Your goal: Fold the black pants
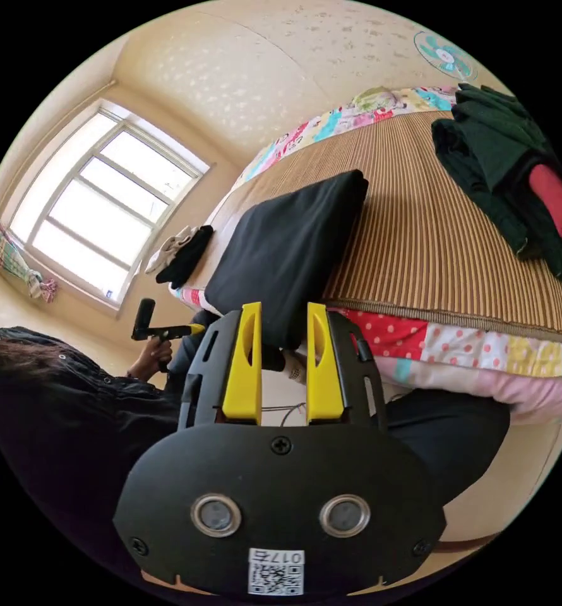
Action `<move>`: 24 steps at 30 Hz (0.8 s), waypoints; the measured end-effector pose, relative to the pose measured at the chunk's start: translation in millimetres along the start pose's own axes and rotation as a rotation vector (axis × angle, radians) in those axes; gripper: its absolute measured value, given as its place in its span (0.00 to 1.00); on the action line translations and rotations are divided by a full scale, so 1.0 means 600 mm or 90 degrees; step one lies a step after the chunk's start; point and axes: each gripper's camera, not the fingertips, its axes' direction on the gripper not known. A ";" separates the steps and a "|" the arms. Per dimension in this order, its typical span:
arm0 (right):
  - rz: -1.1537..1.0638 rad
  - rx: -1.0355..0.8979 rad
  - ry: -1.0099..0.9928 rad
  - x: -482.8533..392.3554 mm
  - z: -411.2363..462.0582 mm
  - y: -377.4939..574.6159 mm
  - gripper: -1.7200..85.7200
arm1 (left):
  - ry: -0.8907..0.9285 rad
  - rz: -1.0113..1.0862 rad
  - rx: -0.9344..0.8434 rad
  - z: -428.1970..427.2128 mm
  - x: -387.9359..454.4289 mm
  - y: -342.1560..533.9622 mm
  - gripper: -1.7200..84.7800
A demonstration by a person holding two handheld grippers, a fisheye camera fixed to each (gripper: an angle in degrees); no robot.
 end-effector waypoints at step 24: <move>-0.159 -0.225 -0.091 -0.488 0.775 -0.567 0.10 | -0.050 -0.094 0.278 -0.164 0.001 0.155 0.09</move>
